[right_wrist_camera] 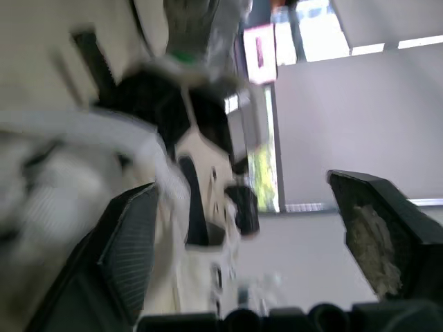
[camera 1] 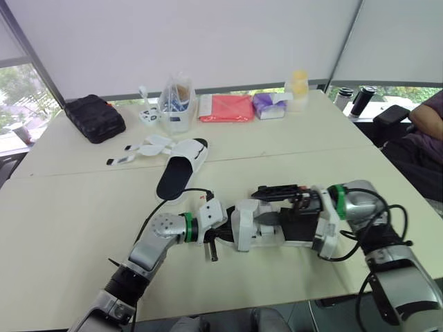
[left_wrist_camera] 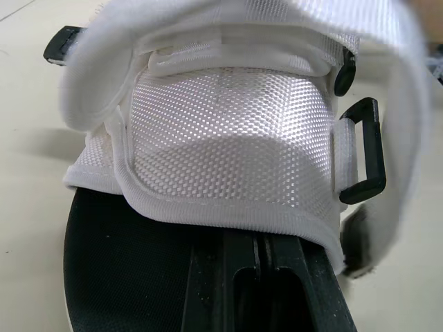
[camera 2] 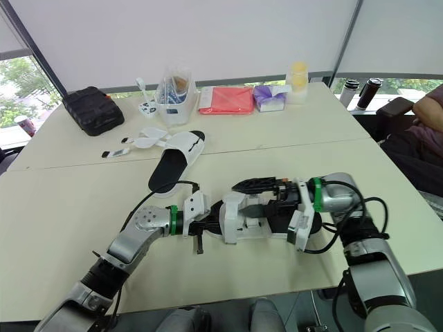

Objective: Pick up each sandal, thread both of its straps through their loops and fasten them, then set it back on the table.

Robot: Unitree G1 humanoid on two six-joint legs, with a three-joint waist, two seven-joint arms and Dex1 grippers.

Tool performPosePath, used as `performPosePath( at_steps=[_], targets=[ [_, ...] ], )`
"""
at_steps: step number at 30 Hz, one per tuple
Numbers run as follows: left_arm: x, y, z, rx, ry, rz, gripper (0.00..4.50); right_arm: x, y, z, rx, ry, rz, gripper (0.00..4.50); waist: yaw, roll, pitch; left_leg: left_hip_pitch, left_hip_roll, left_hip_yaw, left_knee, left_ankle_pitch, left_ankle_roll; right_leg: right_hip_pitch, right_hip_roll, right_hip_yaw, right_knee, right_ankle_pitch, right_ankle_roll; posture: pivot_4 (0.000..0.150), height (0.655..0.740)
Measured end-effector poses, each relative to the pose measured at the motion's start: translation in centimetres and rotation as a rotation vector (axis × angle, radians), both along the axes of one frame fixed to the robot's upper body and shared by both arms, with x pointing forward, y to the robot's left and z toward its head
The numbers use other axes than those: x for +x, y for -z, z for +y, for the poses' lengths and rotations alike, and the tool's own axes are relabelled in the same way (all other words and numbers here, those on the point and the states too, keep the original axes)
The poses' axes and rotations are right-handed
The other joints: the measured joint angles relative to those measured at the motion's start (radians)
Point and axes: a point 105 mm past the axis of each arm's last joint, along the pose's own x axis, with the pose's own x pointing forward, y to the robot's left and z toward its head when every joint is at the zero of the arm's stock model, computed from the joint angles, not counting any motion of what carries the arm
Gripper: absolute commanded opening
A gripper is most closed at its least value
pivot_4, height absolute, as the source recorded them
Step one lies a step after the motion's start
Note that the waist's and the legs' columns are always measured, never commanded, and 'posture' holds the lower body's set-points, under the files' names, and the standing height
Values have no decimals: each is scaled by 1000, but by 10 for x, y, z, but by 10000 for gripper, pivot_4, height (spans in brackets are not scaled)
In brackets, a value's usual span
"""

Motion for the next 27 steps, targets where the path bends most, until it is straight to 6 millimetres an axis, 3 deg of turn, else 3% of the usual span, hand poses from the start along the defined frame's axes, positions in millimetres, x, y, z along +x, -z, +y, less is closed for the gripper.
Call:
performPosePath(
  at_steps=[4,6,8,10,12,13,17,21,27],
  targets=[
    [0,-1,0,3,12,-3,0,2,11,-50,67,285,146,40592,0,0,0,0,0,0,-1,-2,3,0,0,1,0,-1,-1,1500,7400],
    [-1,-1,2,5,16,-7,0,0,23,-69,157,449,334,40592,-1,0,0,0,1,1,-1,-2,4,0,0,1,0,-1,-2,1500,7400],
    [-1,0,3,8,17,-9,0,-8,24,-75,371,558,601,40592,-2,3,-2,0,2,1,-1,-3,5,-1,-1,2,0,-1,-2,1500,7400],
    [-1,-1,2,11,25,-10,0,-26,21,-66,529,584,923,40592,0,7,-3,-1,2,2,-1,-4,7,-1,-1,3,0,-2,-2,1500,7400],
    [0,0,4,20,29,-7,0,-50,14,-38,552,517,1170,40592,-3,6,-4,0,4,2,-1,-4,7,1,-1,2,0,-4,-1,1500,7400],
    [-1,0,3,25,39,-6,0,-71,14,-16,550,466,1368,40592,1,4,-5,0,4,1,0,-5,8,3,-1,1,-1,-6,-1,1500,7400],
    [-3,1,2,30,67,2,0,-110,38,9,519,466,1758,40592,19,-8,-7,0,4,1,1,-5,8,4,0,-1,-2,-6,1,1500,7400],
    [-5,2,1,32,78,7,0,-116,56,11,511,524,1894,40592,22,-12,-7,0,3,1,2,-5,9,5,-1,-1,-4,-5,1,1500,7400],
    [-5,2,-1,34,86,6,0,-91,91,13,623,578,1952,40592,25,-13,-8,0,3,1,1,-5,9,5,-1,-2,-5,-5,1,1500,7400]
  ],
)
